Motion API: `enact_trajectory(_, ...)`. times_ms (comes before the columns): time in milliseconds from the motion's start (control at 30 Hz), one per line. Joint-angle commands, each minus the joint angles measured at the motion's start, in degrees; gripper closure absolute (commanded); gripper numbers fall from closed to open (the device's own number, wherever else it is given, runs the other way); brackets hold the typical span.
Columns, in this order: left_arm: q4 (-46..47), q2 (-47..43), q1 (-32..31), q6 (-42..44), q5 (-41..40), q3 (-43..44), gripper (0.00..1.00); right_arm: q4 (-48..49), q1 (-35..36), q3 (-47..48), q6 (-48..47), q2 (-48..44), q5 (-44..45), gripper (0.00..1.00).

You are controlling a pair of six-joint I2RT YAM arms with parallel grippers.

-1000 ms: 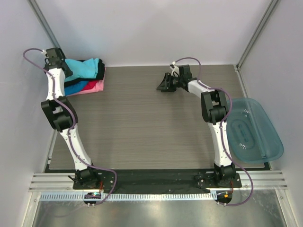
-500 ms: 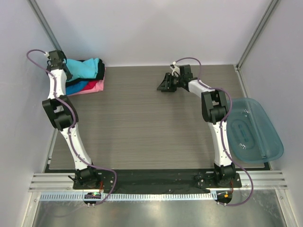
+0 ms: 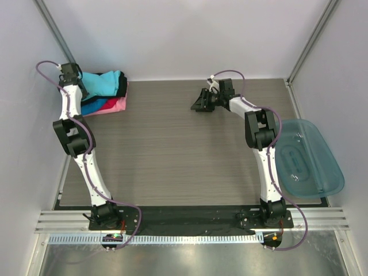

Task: Fold and stack the t-shirts
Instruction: Neatly place the folded tshirt to the corner

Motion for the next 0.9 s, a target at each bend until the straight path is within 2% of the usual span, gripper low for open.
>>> enact_trajectory(0,1.6,-3.9,0.1,2.0,0.4,1.6,1.0,-3.9,-0.1,-0.2,-0.6,4.1,4.0,0.48)
enact_trajectory(133,1.4,-6.9,0.1,3.1,0.7,0.8,1.0,-3.6,0.0,0.5,0.0,4.8,3.7,0.48)
enact_trajectory(233,1.5,-7.3,0.2,3.5,-1.9,-0.1,1.0,-3.4,-0.1,1.0,0.6,5.4,3.4,0.48)
enact_trajectory(267,1.4,-7.1,0.2,3.4,-3.1,0.1,0.95,-3.2,-0.1,1.0,0.7,5.6,3.3,0.48)
enact_trajectory(300,1.0,-6.8,0.3,3.3,-5.7,0.1,0.73,-3.1,-0.1,1.2,0.8,5.8,3.1,0.48)
enact_trajectory(400,0.8,-6.2,0.3,3.6,-6.1,0.1,0.59,-2.9,-0.1,1.2,1.0,6.0,2.9,0.48)
enact_trajectory(800,0.4,-0.2,0.8,4.2,-3.7,2.9,0.59,-3.0,-0.7,0.6,0.6,5.7,3.0,0.48)
enact_trajectory(867,0.6,1.0,1.0,4.3,-3.4,3.6,0.62,-3.0,-0.8,0.1,0.5,5.5,3.1,0.48)
